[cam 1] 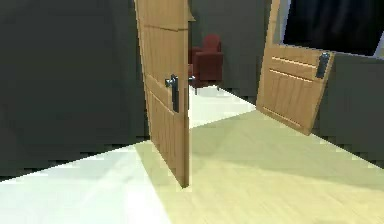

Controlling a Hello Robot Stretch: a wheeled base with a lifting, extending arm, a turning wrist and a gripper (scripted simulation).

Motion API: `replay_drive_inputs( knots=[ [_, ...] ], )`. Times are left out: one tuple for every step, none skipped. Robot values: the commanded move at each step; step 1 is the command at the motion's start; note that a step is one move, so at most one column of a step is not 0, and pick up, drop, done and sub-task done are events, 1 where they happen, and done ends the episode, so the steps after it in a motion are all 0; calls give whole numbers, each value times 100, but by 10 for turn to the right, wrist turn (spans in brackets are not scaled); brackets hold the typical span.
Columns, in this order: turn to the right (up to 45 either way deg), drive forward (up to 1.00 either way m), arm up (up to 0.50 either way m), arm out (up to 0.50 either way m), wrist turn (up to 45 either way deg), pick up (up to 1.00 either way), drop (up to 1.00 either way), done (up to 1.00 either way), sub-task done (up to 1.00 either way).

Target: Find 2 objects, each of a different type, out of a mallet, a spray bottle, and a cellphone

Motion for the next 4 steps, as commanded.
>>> replay_drive_inputs(
  knots=[
    [-240, 0, 0, 0, 0, 0, 0, 0, 0],
    [0, 80, 0, 0, 0, 0, 0, 0, 0],
    [-450, 0, 0, 0, 0, 0, 0, 0, 0],
    [-210, 0, 0, 0, 0, 0, 0, 0, 0]
  ],
)
